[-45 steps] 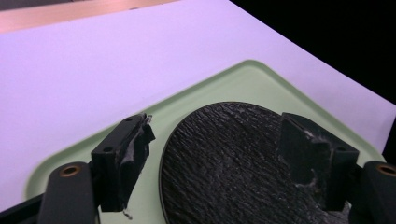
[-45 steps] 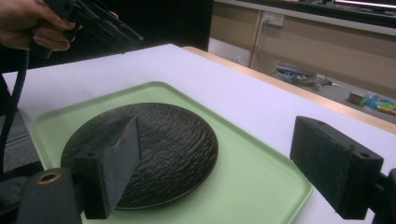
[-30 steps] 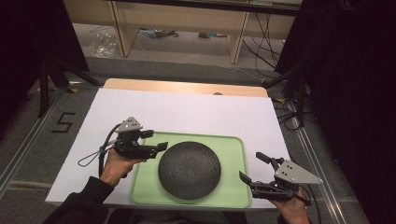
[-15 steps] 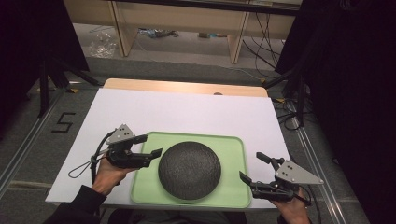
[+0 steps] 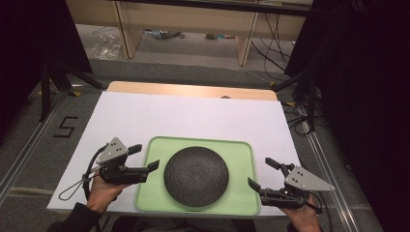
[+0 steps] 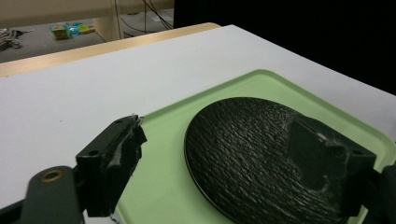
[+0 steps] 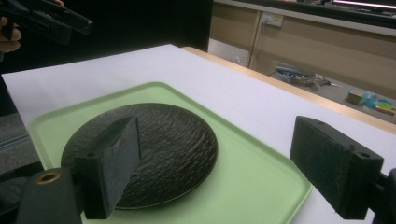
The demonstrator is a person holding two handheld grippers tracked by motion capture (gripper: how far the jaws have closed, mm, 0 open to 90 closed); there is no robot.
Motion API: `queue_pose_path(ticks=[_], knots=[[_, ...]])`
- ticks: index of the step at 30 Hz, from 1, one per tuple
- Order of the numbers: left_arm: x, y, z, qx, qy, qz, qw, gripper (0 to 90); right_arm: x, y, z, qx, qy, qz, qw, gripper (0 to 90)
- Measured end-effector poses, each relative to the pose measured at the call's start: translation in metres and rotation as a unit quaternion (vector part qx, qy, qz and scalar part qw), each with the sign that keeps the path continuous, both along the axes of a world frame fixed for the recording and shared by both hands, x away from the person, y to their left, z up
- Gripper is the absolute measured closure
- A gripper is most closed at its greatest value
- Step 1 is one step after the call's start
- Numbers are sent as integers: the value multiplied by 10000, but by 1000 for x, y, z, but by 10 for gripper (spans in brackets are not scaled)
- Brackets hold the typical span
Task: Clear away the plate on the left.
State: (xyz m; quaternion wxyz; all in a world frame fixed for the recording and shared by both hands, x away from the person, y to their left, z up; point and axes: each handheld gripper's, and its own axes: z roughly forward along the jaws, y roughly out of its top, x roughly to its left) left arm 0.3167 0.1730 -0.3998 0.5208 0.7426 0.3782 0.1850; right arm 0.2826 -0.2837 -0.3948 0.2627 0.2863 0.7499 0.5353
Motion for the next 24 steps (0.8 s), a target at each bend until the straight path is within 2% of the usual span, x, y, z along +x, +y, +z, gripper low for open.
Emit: queue_pose_path(ticks=[3,6,8,10,11,14,16,18,21,22,23,24], knots=[[-7,3,-1,37,-14,21,10000,179,0,0,0,0,-13,1,10000,172],[-15,6,-2,-56,33,168,9998,178,0,0,0,3,-10,2,10000,172],[-17,7,-1,-14,-29,130,9999,179,0,0,0,4,-12,0,10000,172],[-20,7,0,-103,12,222,9997,179,0,0,0,11,-1,1,10000,172],[-20,8,0,-47,-34,183,9998,179,0,0,0,11,3,1,10000,172],[-25,9,-1,-136,56,257,9996,179,0,0,0,10,6,-11,10000,172],[-28,11,0,-134,17,258,9996,179,0,0,-1,62,7,28,10000,172],[-30,12,-1,-153,-23,295,9994,179,0,0,0,-13,69,27,10000,172],[-32,10,-1,49,-51,325,9994,179,0,0,0,0,21,37,10000,172],[-31,9,-1,152,-94,220,9996,178,0,0,0,10,32,45,10000,172],[-31,7,-2,120,-13,244,9996,178,0,0,0,-1,20,40,10000,172],[-31,6,-3,167,-13,197,9997,178,0,0,0,-39,34,25,10000,172]])
